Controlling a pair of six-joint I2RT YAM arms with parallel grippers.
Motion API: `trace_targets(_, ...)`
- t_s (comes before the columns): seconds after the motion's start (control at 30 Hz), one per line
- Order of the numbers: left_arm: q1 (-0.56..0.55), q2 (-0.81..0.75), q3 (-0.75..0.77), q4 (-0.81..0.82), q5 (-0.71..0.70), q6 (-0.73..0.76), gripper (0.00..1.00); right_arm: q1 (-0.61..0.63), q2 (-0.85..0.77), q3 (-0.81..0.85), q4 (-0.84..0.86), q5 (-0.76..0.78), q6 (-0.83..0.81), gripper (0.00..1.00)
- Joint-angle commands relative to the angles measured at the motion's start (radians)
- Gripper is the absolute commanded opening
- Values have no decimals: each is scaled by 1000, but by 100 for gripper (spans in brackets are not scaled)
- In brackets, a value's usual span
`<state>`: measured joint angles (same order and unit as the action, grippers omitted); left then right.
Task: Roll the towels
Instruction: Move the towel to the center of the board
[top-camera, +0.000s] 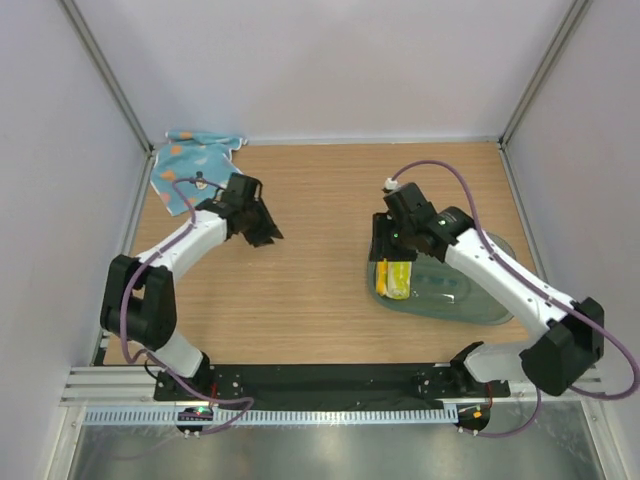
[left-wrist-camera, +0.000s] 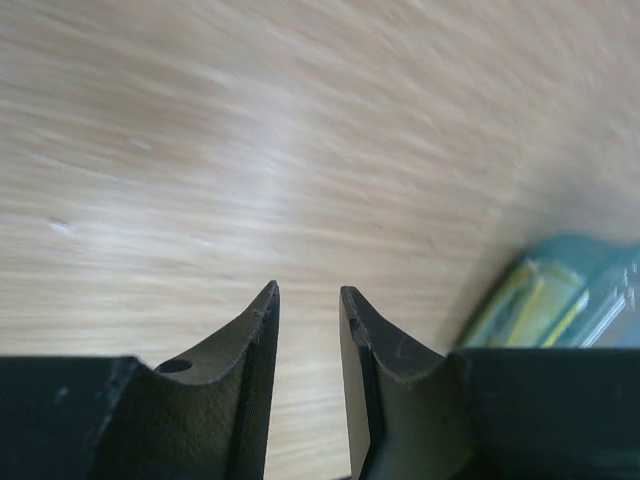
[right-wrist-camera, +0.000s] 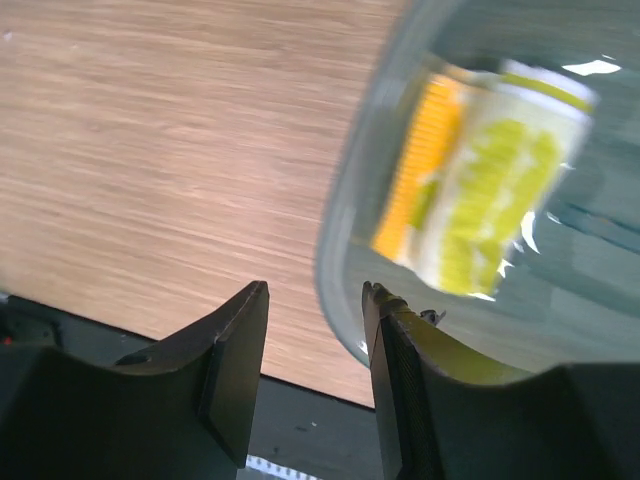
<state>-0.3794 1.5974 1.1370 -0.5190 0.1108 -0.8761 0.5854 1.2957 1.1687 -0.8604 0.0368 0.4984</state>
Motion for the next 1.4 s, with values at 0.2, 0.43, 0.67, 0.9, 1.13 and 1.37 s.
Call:
trace_targets(0.2, 361, 62, 186, -179, -3, 210, 30, 59, 370, 141, 170, -178, -17, 48)
trace_targets(0.43, 491, 216, 368, -272, -163, 227, 30, 59, 536, 148, 175, -109, -57, 47)
trace_targets(0.67, 534, 441, 665, -438, -352, 287, 30, 41, 508, 86, 132, -41, -84, 46)
trace_targets(0.9, 617, 602, 845, -481, -364, 324, 42, 37, 418, 63, 70, 32, -116, 46)
trace_targets(1.13, 689, 697, 932, -486, -297, 324, 53, 37, 324, 46, 35, 14, -127, 49)
trace_targets(1.37, 694, 788, 1012, -486, -243, 315, 56, 37, 292, 32, 46, -3, -149, 50)
